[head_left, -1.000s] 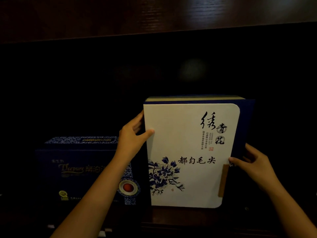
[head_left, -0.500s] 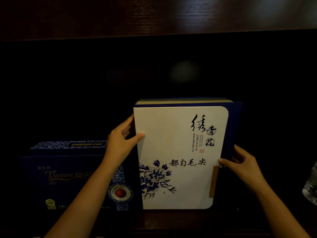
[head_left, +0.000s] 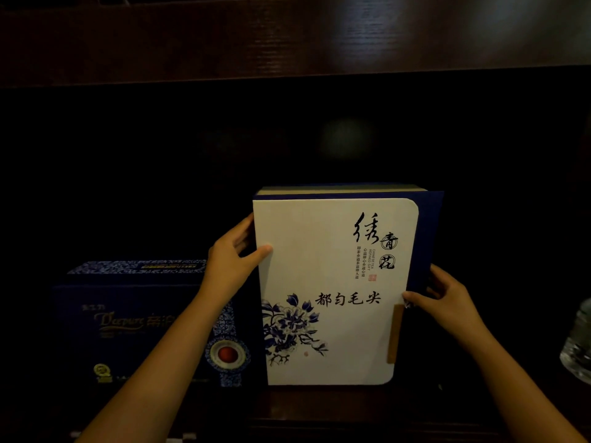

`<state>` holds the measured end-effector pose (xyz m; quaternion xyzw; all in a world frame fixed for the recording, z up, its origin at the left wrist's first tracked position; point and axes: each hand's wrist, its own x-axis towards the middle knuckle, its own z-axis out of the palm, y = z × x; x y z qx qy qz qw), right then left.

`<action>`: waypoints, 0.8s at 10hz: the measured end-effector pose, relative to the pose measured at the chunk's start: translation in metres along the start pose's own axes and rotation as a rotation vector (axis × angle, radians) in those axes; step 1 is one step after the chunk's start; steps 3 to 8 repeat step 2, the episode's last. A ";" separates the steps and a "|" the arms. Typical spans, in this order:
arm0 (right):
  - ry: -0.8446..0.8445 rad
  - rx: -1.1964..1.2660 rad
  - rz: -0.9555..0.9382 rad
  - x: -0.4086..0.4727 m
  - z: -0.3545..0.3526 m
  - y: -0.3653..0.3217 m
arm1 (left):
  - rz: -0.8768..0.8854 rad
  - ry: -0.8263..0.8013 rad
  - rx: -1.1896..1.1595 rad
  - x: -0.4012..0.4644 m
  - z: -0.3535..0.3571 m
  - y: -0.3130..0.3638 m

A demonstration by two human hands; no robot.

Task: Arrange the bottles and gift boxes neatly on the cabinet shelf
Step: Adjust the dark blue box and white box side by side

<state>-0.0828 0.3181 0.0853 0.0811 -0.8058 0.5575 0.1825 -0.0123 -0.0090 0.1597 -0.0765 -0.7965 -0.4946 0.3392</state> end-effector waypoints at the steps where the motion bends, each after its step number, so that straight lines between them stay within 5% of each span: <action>1: -0.024 -0.171 0.049 0.004 -0.001 -0.008 | -0.032 -0.055 0.129 0.005 -0.006 0.009; 8: -0.058 -0.235 0.020 0.014 -0.012 -0.028 | -0.046 -0.105 0.211 0.019 -0.020 0.024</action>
